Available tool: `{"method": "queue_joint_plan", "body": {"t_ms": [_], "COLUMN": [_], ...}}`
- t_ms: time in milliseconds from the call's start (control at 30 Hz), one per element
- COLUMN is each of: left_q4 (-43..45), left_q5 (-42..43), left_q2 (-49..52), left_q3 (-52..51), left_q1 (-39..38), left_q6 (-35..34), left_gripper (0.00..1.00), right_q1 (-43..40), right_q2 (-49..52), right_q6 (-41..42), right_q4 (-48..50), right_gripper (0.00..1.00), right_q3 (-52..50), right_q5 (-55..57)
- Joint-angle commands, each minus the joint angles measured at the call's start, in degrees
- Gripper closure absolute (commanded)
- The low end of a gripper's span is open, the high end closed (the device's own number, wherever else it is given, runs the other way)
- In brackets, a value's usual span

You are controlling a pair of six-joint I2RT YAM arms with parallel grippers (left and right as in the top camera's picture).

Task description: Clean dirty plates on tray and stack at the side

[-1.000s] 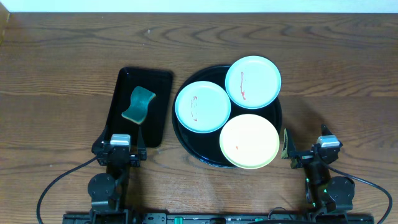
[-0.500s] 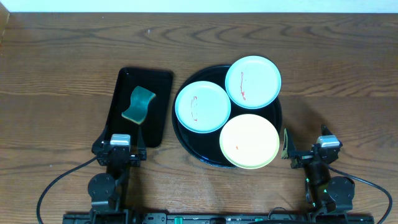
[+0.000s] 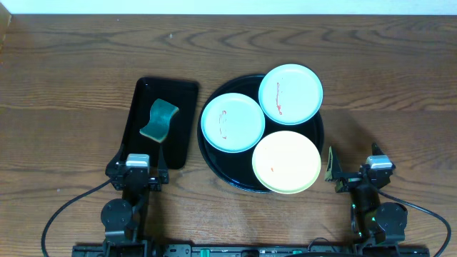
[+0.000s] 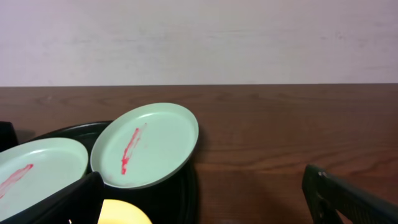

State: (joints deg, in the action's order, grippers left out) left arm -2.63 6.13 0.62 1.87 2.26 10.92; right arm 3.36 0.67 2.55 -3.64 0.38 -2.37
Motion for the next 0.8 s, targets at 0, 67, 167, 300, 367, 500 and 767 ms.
{"method": "queue_joint_plan", "body": {"t_ms": [0, 67, 167, 300, 367, 500, 767], "left_q4": [-0.5, -0.5, -0.5, -1.2, -1.2, -3.2, -19.4], "left_q5": [1.4, 1.4, 1.4, 2.8, 5.1, 9.6, 11.4], "left_q2": [-0.3, -0.1, 1.0, 4.7, 7.8, 15.8, 35.5], "left_q3": [-0.9, 0.2, 2.8, 8.0, 11.1, 19.0, 38.9], "left_q1": [0.2, 0.2, 0.2, 0.2, 0.2, 0.2, 0.2], "left_q6": [-5.7, -7.9, -10.3, -12.3, -12.3, -12.3, -12.4], "left_gripper": [0.13, 0.13, 0.13, 0.13, 0.13, 0.13, 0.13], "right_q1": [0.4, 0.4, 0.4, 0.4, 0.4, 0.4, 0.4], "right_q2": [-0.2, -0.2, 0.0, 1.6, 3.3, 9.0, 26.5], "right_q6": [0.4, 0.4, 0.5, 0.4, 0.4, 0.3, -1.4], "right_q4": [0.0, 0.3, 0.3, -1.1, -2.2, -3.0, -10.0], "right_gripper": [0.01, 0.01, 0.01, 0.01, 0.01, 0.01, 0.01], "right_q3": [0.0, 0.5, 1.9, 5.7, 8.2, 14.1, 29.9], "right_q5": [-0.9, -0.9, -1.0, -1.1, -1.1, -1.1, -1.1]}}
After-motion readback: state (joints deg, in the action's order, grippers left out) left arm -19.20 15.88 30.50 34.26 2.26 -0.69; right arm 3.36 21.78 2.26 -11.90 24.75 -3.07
